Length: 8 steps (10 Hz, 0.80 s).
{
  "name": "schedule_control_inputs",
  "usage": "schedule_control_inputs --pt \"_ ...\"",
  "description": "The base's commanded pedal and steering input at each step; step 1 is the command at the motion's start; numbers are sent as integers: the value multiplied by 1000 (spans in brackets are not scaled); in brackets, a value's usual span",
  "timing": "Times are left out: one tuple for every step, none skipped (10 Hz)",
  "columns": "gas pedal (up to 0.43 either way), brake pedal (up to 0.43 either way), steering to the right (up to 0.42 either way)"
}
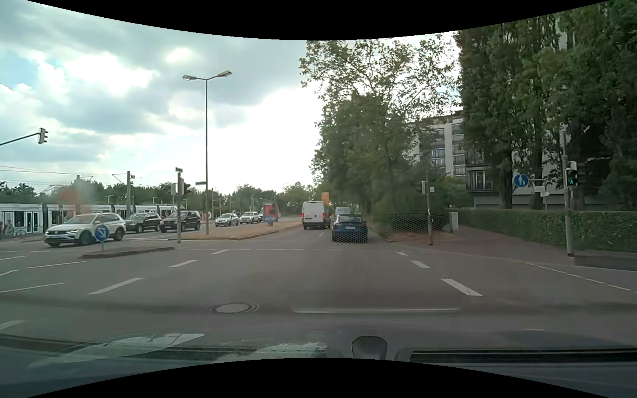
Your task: Follow the waypoints while adhering to traffic rules and regulations
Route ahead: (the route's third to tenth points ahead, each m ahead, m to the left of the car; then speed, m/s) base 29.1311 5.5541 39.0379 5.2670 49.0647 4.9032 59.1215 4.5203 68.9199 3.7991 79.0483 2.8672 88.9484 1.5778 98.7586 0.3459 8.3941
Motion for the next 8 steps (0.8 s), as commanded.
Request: schedule_control_inputs --pt "319 0 0" --pt "319 0 -1" --pt "319 0 -1" --pt "311 0 -1" --pt "287 0 -1" --pt "268 0 -1" --pt "268 0 -2" --pt "260 0 -1"
